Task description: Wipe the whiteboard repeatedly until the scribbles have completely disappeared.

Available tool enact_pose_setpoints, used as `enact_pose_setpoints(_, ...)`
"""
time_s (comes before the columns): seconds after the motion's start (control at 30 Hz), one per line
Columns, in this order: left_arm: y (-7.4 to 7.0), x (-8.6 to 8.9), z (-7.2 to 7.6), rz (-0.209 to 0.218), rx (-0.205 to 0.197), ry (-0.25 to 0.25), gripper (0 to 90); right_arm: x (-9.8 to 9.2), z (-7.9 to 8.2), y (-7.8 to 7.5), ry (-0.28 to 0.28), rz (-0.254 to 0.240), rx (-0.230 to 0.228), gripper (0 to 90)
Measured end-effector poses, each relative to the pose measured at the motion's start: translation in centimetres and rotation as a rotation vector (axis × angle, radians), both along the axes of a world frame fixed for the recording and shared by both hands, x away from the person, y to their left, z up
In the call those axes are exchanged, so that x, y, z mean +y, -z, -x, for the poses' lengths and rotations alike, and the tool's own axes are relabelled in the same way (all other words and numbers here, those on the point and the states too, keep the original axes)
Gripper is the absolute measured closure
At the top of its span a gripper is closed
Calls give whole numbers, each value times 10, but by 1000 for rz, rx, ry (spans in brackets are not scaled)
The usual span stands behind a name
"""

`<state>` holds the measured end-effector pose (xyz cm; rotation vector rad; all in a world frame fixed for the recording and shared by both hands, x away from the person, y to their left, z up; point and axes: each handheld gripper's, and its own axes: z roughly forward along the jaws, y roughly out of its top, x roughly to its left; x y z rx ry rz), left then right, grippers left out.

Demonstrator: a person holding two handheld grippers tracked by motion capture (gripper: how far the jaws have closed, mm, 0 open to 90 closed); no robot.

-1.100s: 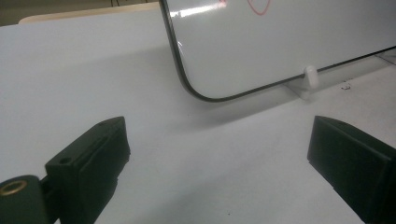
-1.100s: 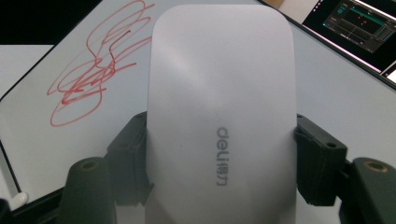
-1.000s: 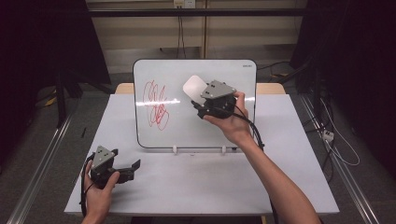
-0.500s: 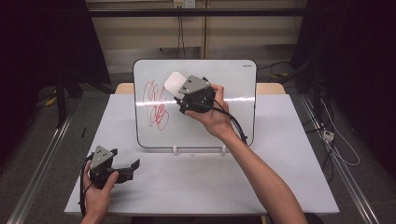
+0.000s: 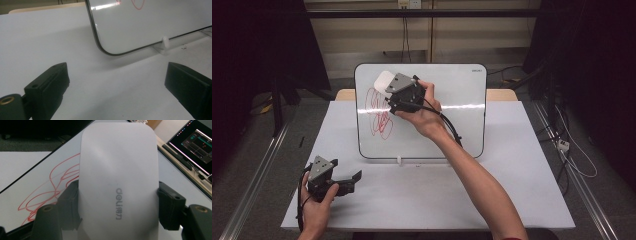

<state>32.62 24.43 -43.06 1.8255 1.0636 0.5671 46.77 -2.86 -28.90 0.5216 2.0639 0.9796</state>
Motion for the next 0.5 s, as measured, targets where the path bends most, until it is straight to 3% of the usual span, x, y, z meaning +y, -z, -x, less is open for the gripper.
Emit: enact_pose_setpoints(0.5,-1,3,0,1,2,-2,54,34,-14,2,-2,75,-9,312)
